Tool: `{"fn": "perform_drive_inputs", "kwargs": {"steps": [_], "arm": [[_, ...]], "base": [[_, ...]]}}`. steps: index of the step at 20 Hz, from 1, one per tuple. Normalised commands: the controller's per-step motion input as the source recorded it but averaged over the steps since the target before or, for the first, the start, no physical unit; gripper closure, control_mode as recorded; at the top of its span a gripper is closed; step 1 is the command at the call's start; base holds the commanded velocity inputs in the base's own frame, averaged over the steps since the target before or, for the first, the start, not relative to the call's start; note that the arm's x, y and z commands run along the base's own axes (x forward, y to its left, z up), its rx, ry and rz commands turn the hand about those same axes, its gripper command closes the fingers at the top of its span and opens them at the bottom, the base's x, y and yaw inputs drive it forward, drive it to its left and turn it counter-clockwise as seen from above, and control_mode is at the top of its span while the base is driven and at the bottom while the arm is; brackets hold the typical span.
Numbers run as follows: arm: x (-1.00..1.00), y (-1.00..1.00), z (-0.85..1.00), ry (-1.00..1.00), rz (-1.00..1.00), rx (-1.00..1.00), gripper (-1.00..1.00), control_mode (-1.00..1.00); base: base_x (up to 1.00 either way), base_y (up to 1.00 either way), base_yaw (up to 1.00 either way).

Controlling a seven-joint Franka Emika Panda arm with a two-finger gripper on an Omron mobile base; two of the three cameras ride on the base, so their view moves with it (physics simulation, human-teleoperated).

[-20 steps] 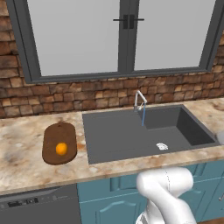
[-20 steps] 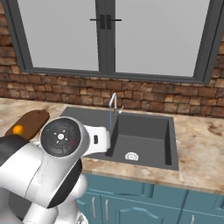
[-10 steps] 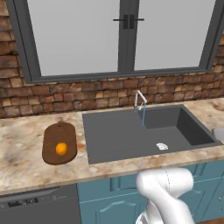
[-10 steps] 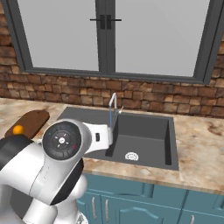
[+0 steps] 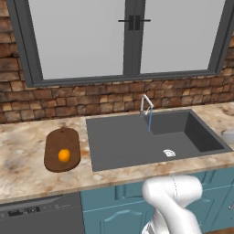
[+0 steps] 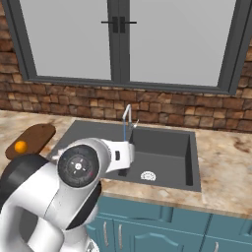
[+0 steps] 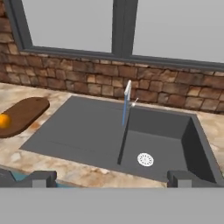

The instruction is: Pick the orange from the sink and place it on the cutting board to airdry. Then turn off the sink faucet.

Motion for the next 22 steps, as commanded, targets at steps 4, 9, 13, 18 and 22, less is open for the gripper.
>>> {"fn": "perform_drive_inputs", "kwargs": {"steps": [4, 9, 13, 18, 22], "arm": [[0.05, -0.31, 0.0, 0.0, 0.14, 0.0, -1.0, -1.0], [0.0, -0.19, 0.0, 0.0, 0.21, 0.0, -1.0, -1.0], [0.2, 0.0, 0.0, 0.0, 0.2, 0.0, -1.0, -1.0], [0.15, 0.0, 0.0, -0.05, 0.18, 0.0, -1.0, -1.0], [0.11, 0.0, 0.0, -0.17, 0.1, 0.0, -1.0, -1.0]], "base": [[0.0, 0.0, 0.0], [0.0, 0.0, 0.0], [0.0, 0.0, 0.0], [0.0, 0.0, 0.0], [0.0, 0.0, 0.0]]}}
